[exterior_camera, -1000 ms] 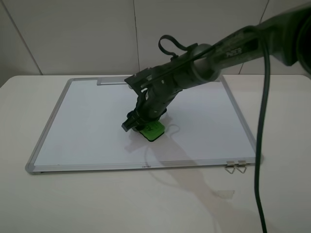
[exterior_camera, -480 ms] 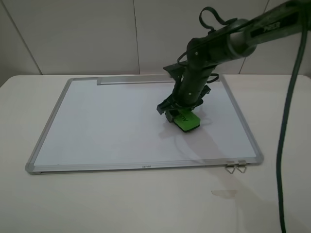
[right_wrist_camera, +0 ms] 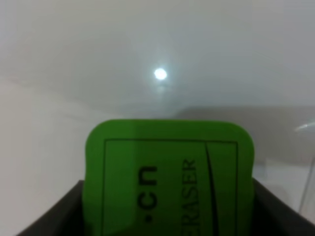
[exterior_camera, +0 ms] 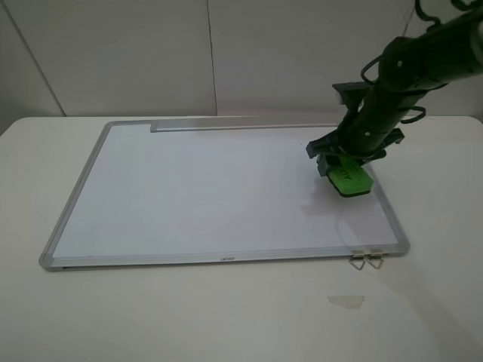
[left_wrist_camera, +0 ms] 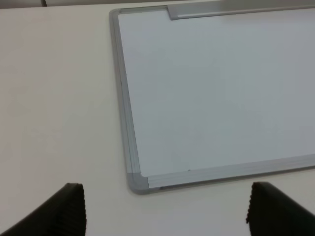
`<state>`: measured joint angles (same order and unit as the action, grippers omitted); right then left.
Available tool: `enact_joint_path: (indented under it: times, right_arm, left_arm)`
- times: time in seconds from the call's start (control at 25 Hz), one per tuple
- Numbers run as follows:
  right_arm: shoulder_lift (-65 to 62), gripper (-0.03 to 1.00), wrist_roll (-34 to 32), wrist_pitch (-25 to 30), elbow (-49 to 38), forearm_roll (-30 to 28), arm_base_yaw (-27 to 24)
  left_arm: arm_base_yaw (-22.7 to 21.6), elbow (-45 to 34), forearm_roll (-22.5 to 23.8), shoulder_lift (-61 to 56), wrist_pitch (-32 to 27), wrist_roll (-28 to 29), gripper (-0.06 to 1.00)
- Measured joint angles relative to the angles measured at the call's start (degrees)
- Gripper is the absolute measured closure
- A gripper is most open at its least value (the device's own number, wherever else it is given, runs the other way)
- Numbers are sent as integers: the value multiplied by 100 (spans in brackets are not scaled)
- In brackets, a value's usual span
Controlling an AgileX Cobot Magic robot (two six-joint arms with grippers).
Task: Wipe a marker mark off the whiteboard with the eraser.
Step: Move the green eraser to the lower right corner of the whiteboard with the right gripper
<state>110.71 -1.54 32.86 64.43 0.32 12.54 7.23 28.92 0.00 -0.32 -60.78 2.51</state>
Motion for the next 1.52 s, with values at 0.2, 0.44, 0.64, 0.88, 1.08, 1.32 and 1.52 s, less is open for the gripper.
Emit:
enact_joint_path:
  times: [0.2, 0.44, 0.64, 0.88, 1.08, 1.32, 1.52]
  right_arm:
    - [-6, 37, -6, -886, -717, 108, -228]
    - [-19, 37, -91, -1972, -1357, 126, -228]
    - [-56, 37, -254, -2345, -1535, 126, -228]
    - [-65, 37, -285, -2328, -1535, 126, -228]
    - [-84, 26, -376, -2262, -1535, 188, -228]
    - [-458, 15, -440, -1950, -1559, 270, -228]
    - [-1286, 15, -453, -825, -1471, 265, -228]
  left_arm:
    - [0, 0, 0, 0, 0, 0, 26]
    - [0, 0, 0, 0, 0, 0, 26]
    - [0, 0, 0, 0, 0, 0, 26]
    - [0, 0, 0, 0, 0, 0, 26]
    - [0, 0, 0, 0, 0, 0, 26]
    - [0, 0, 0, 0, 0, 0, 26]
    - [0, 0, 0, 0, 0, 0, 26]
